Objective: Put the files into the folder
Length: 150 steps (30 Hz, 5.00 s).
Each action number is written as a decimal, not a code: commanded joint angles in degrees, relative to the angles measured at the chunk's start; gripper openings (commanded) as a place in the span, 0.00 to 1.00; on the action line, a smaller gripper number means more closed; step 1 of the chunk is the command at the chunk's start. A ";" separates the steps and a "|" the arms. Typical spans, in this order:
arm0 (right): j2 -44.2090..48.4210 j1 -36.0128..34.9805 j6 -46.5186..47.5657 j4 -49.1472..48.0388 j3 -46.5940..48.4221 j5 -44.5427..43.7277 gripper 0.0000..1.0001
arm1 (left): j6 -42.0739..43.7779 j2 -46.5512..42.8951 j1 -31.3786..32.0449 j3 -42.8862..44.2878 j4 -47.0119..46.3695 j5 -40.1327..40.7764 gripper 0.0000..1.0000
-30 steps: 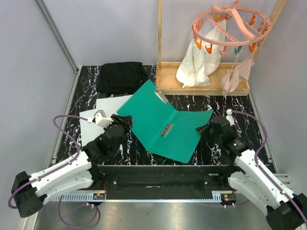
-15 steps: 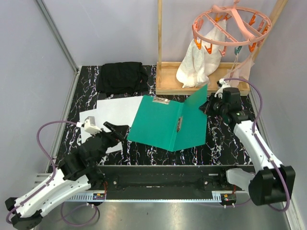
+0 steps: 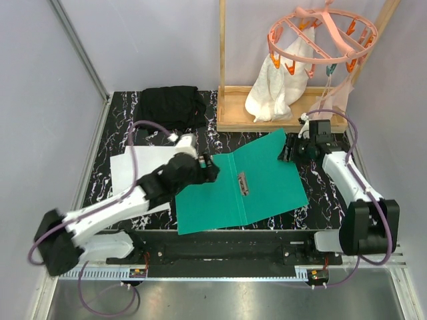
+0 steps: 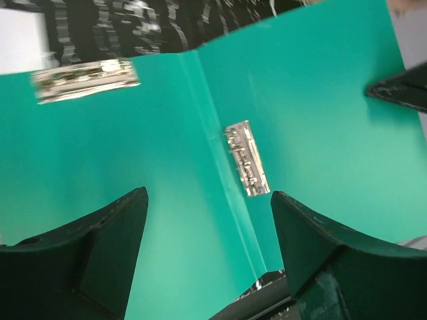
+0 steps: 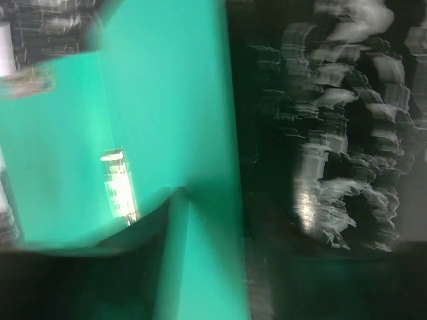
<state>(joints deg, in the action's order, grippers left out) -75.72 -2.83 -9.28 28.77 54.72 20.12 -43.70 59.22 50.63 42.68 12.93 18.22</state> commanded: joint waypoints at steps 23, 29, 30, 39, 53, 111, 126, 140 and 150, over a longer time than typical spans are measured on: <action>14.46 -12.73 -28.33 -10.65 -13.04 3.62 0.66 | -0.16 37.36 -2.38 19.55 -8.71 -17.95 0.69; 5.43 -12.46 -35.01 -18.49 -19.47 -4.89 0.67 | 2.13 41.84 -4.74 20.08 -11.34 -23.12 0.69; 1.93 -12.29 -35.19 -17.71 -19.39 -7.96 0.67 | 2.30 42.81 -5.19 20.77 -11.96 -23.75 0.68; -2.06 -13.16 -28.26 -17.07 -17.54 -5.75 0.61 | 3.28 50.64 -7.04 23.94 -15.92 -29.47 0.50; -2.83 -13.17 -30.89 -41.94 -29.67 21.08 0.44 | 0.72 50.99 -6.95 19.81 -19.17 -25.60 0.41; -15.69 -15.45 -27.02 -40.74 -23.78 21.54 0.00 | 8.81 37.12 -4.58 19.38 -10.30 -19.82 0.54; -15.59 -22.47 -29.03 -25.35 -22.55 -5.15 0.00 | -0.24 42.64 -0.36 11.64 -11.44 -13.48 0.24; -20.96 -24.77 -39.85 -30.97 -27.91 -16.87 0.00 | -6.48 45.37 -1.15 8.40 -5.28 -8.64 0.09; -12.79 -24.77 -37.48 -39.59 -26.34 -4.57 0.00 | -4.20 44.67 -1.41 6.90 -7.83 -11.10 0.06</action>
<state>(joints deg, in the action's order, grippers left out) -90.30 -27.64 -50.19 -14.72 29.89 20.62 -50.15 102.10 49.54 52.88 -0.05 6.79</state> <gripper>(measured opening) 0.009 0.070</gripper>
